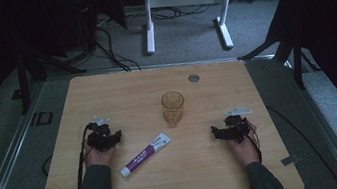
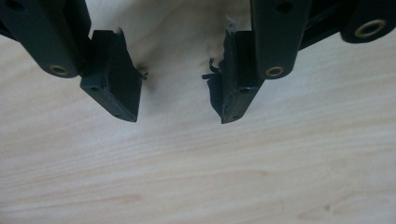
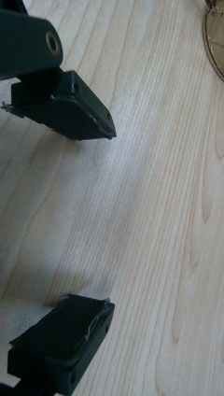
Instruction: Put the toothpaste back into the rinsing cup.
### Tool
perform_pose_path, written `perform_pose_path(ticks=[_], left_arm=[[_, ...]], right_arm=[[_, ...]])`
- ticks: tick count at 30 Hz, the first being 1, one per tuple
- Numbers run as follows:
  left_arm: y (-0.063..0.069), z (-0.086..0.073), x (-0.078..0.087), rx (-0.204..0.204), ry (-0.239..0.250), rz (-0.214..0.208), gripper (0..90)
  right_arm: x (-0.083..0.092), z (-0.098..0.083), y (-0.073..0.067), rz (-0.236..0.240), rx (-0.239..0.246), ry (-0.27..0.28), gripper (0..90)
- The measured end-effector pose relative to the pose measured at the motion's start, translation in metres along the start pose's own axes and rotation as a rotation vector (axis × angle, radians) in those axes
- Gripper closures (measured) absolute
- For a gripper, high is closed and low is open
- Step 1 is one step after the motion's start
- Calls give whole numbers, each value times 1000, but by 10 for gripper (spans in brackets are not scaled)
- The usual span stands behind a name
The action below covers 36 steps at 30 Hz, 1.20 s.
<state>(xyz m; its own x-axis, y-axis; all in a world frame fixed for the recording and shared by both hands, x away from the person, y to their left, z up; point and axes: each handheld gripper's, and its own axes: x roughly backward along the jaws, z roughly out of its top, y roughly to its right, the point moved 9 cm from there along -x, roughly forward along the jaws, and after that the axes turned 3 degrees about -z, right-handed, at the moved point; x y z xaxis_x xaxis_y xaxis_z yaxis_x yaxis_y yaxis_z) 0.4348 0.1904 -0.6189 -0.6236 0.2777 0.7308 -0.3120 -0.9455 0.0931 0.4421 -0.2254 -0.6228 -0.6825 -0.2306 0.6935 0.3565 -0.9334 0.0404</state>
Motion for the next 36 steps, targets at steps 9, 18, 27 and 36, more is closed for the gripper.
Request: perform_pose_path(ticks=[9, 18, 27, 36], left_arm=[[-9, 0, 20, -32, 12, 45, 528], [5, 17, 49, -40, 25, -1, 528], [26, 31, 67, -65, 15, -52, 518], [40, 33, 73, -111, -27, -70, 516]], right_arm=[[0, 0, 1, 12, 13, 3, 145], [0, 0, 0, 11, 11, 3, 145], [0, 0, 0, 11, 11, 2, 145], [0, 0, 0, 11, 10, 2, 145]])
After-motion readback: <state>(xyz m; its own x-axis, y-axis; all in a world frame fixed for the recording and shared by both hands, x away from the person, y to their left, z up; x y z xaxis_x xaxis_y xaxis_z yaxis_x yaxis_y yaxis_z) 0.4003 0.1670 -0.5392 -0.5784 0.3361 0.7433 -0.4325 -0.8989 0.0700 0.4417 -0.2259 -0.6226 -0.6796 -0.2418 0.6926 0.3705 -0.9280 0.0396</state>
